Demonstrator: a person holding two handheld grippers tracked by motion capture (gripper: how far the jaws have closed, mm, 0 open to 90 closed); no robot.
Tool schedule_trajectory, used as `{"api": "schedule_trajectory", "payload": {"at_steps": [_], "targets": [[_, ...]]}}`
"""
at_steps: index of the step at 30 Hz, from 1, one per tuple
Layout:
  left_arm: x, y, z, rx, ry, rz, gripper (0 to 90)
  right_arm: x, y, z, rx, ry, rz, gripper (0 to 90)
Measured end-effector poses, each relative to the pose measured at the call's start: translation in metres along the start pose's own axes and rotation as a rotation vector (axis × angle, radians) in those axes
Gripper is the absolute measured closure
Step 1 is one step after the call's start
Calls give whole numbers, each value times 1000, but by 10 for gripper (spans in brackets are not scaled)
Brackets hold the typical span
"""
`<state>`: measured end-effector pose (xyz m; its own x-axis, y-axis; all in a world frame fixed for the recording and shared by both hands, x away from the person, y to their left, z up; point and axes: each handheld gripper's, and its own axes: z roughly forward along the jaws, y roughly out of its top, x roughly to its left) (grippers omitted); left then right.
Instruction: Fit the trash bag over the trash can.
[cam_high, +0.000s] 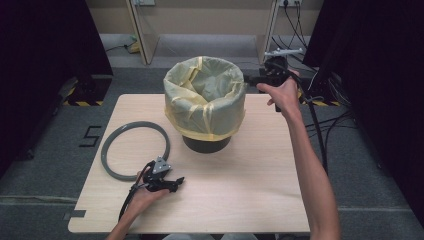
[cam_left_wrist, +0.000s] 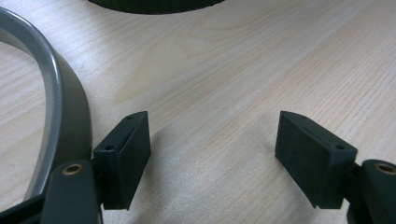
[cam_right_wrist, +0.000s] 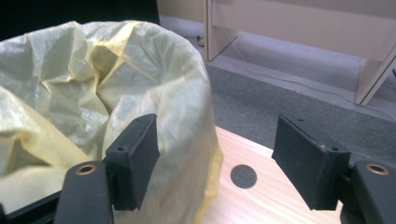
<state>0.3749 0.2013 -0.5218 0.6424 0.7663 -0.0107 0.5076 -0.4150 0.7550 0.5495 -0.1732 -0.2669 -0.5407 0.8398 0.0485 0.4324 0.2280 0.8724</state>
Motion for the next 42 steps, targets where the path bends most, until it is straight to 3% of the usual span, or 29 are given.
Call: {"api": "schedule_trajectory", "payload": {"at_steps": [10, 20, 42], "targets": [[-1, 0, 1, -1, -6, 0, 230, -6, -37, -20, -32, 4, 21, 216], [-1, 1, 1, 11, -11, 5, 178, -5, -68, -31, -53, -2, 20, 214], [-1, 1, 2, 19, -18, 13, 134, -12, -172, -41, -5, -46, 44, 222]]}}
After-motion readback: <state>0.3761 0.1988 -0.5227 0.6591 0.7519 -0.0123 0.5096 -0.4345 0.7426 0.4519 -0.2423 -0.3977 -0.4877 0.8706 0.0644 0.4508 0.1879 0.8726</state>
